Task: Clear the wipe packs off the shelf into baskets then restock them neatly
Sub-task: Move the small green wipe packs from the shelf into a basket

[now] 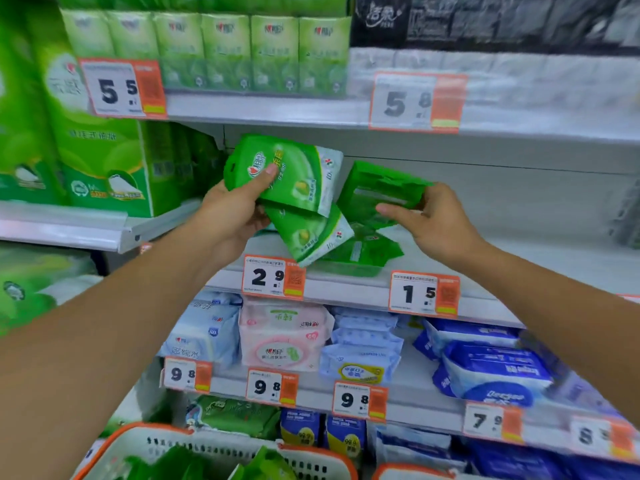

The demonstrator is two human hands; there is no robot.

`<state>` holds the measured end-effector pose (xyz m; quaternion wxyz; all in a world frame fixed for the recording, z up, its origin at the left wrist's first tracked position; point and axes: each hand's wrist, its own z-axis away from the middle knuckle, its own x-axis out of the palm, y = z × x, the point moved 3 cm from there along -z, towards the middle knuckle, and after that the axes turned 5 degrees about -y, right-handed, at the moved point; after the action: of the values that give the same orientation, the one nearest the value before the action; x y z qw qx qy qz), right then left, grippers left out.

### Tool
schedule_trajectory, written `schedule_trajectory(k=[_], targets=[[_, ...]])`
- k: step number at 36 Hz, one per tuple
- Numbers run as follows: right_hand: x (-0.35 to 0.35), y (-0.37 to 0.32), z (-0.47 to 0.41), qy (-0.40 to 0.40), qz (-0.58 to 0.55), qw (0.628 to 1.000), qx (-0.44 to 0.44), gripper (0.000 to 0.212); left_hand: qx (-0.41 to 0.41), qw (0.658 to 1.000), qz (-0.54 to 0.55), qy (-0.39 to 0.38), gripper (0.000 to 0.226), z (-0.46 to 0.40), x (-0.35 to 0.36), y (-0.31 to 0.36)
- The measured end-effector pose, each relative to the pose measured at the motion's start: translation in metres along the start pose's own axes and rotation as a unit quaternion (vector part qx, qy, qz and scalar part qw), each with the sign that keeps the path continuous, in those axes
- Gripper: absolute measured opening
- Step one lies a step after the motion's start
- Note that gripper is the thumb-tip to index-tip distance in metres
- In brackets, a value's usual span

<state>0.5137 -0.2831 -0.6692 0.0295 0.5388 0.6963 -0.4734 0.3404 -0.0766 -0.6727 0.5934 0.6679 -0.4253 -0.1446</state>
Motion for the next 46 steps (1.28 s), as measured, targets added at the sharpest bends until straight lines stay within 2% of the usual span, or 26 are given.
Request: schedule_trajectory(k=[5, 8, 11, 14, 17, 20, 22, 24, 25, 26, 30, 32, 35, 37, 42, 46], targets=[[-0.02, -0.036, 0.061, 0.102, 0.056, 0.989, -0.085, 0.028, -0.024, 1.0, 0.008, 0.019, 0.053, 0.046, 0.012, -0.007], [-0.016, -0.046, 0.086, 0.151, 0.003, 0.984, -0.089, 0.033, -0.085, 0.995, 0.027, 0.032, 0.043, 0.077, 0.022, -0.033], [-0.002, -0.048, 0.102, 0.146, -0.015, 0.985, -0.085, 0.032, -0.149, 0.986, 0.055, 0.041, 0.036, 0.105, 0.029, -0.066], [0.028, -0.04, 0.114, 0.068, 0.018, 0.996, -0.048, 0.027, -0.179, 0.981, 0.07, 0.034, 0.034, 0.13, 0.033, -0.1], [0.06, -0.02, 0.122, -0.073, 0.056, 0.996, -0.017, 0.039, -0.183, 0.981, 0.058, 0.029, 0.029, 0.149, 0.035, -0.123], [0.07, -0.012, 0.126, -0.21, -0.014, 0.976, 0.056, 0.051, -0.183, 0.982, 0.034, 0.037, 0.023, 0.154, 0.031, -0.134], [0.066, -0.01, 0.126, -0.28, -0.068, 0.952, 0.106, 0.05, -0.199, 0.978, 0.042, 0.036, 0.024, 0.152, 0.027, -0.14], [0.062, -0.003, 0.128, -0.31, -0.098, 0.934, 0.148, 0.042, -0.214, 0.976, 0.039, 0.03, 0.025, 0.15, 0.025, -0.145], [0.06, 0.003, 0.13, -0.305, -0.116, 0.93, 0.169, 0.038, -0.221, 0.974, 0.037, 0.026, 0.026, 0.148, 0.024, -0.145], [0.059, 0.01, 0.133, -0.293, -0.135, 0.926, 0.196, 0.044, -0.23, 0.972, 0.042, 0.018, 0.026, 0.147, 0.025, -0.146], [0.06, 0.029, 0.147, -0.243, -0.183, 0.906, 0.293, 0.09, -0.251, 0.965, 0.06, -0.046, 0.027, 0.148, 0.028, -0.145], [0.059, 0.03, 0.147, -0.219, -0.223, 0.907, 0.283, 0.081, -0.243, 0.964, 0.056, -0.097, 0.031, 0.15, 0.028, -0.145], [0.059, 0.025, 0.147, -0.205, -0.252, 0.909, 0.261, 0.057, -0.221, 0.964, 0.045, -0.14, 0.06, 0.15, 0.026, -0.143], [0.061, 0.026, 0.148, -0.212, -0.278, 0.896, 0.273, 0.054, -0.209, 0.968, 0.054, -0.132, 0.065, 0.147, 0.023, -0.14], [0.062, 0.024, 0.155, -0.222, -0.407, 0.826, 0.321, 0.054, -0.166, 0.981, 0.036, -0.089, 0.063, 0.142, 0.017, -0.133], [0.061, 0.024, 0.154, -0.188, -0.421, 0.821, 0.336, 0.044, -0.151, 0.986, 0.036, -0.064, 0.059, 0.143, 0.012, -0.132]])
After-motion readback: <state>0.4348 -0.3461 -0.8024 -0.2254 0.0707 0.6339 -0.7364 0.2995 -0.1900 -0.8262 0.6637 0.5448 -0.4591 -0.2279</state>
